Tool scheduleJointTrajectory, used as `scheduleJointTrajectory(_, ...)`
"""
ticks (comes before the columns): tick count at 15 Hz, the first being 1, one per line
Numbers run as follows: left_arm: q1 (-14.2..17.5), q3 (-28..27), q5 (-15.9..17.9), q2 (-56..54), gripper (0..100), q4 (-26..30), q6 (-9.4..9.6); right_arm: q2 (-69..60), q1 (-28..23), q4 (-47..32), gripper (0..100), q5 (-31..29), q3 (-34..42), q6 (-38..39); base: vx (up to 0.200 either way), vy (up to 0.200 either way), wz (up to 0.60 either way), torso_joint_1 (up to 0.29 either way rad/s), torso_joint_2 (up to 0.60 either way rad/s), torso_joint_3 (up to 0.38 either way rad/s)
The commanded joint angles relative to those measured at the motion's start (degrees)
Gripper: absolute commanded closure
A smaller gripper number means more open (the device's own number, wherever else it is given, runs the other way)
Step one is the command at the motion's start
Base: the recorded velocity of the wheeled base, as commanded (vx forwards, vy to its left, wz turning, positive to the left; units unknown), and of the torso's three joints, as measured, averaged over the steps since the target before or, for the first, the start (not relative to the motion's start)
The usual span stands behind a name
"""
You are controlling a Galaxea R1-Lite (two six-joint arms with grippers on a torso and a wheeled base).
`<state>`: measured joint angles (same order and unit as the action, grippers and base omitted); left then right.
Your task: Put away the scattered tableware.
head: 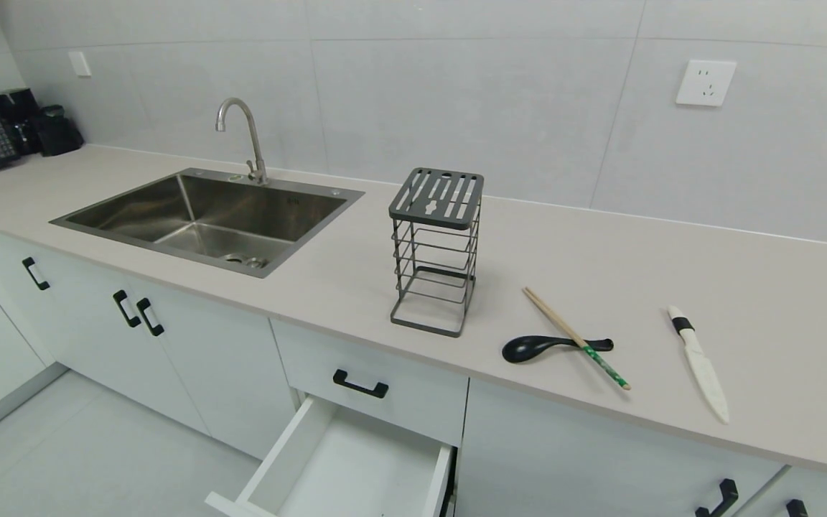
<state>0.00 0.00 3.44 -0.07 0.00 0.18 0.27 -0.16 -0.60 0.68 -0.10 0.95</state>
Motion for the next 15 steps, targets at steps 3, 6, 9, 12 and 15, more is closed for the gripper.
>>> scheduleJointTrajectory(3,0.0,0.0,0.0,0.1,0,0.0,-0.01,0.1,0.0,0.0,0,0.1,-0.1,-0.1,0.000,0.000,0.00,0.000,0.00,0.000)
scheduleJointTrajectory(6,0.0,0.0,0.0,0.1,0,0.0,-0.01,0.1,0.0,-0.2,0,0.2,-0.1,-0.2,0.000,0.000,0.00,0.000,0.00,0.000)
scheduleJointTrajectory(9,0.0,0.0,0.0,0.1,0,0.0,-0.01,3.4,-0.5,3.8,0,1.4,-8.9,-0.7,0.000,0.000,0.00,0.000,0.00,0.000)
scheduleJointTrajectory(12,0.0,0.0,0.0,0.1,0,0.0,-0.01,11.8,-4.3,-1.3,0,12.3,-21.0,-4.9,0.000,0.000,0.00,0.000,0.00,0.000)
scheduleJointTrajectory(15,0.0,0.0,0.0,0.1,0,0.0,-0.01,20.8,-4.0,-2.5,0,15.0,-22.7,-4.9,0.000,0.000,0.00,0.000,0.00,0.000)
